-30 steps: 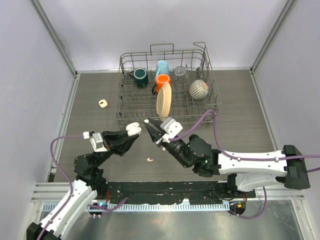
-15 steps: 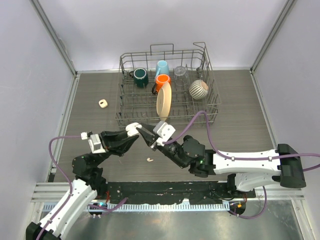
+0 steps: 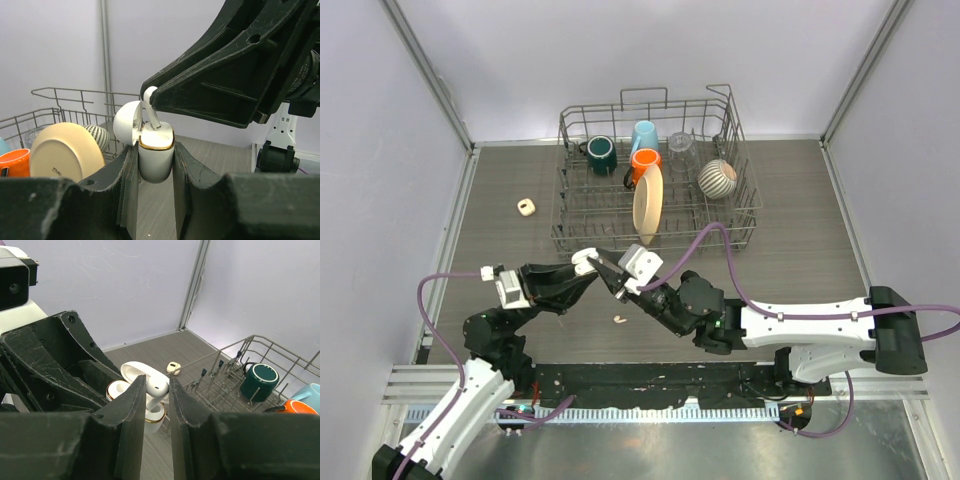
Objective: Insert the wireless bluetooth earbuds into the charging case
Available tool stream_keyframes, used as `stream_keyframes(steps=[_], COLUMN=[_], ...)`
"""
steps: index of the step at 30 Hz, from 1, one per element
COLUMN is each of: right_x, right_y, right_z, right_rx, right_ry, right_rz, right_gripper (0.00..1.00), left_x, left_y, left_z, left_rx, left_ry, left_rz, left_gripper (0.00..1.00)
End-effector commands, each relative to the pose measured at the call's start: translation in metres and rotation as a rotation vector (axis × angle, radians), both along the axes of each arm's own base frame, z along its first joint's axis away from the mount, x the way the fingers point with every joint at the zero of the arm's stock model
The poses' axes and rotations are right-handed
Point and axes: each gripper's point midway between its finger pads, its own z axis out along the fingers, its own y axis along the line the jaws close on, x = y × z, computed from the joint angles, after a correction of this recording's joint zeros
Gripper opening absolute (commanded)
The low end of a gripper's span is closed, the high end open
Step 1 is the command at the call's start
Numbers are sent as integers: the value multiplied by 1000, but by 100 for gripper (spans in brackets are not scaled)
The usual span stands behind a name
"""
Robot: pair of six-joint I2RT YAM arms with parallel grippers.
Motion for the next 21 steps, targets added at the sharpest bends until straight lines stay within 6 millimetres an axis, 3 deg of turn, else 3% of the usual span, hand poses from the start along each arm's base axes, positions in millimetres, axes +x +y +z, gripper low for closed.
stream_keyframes(steps=[1,14,21], right_x=[5,6,-5], right_y=[-9,-14,-8], right_z=[23,19,10], right_rx=[38,-31,-114], right_ry=[-32,-81,-124], right_rz=[-43,-55,21], right_gripper=[1,1,1], left_x=[-9,-8,-3], left_y=[9,9,11], left_z=[25,26,29], left_rx=[-64,-68,-77], left_ry=[-94,-97,-97], left_rz=[20,28,54], left_gripper=[0,0,0])
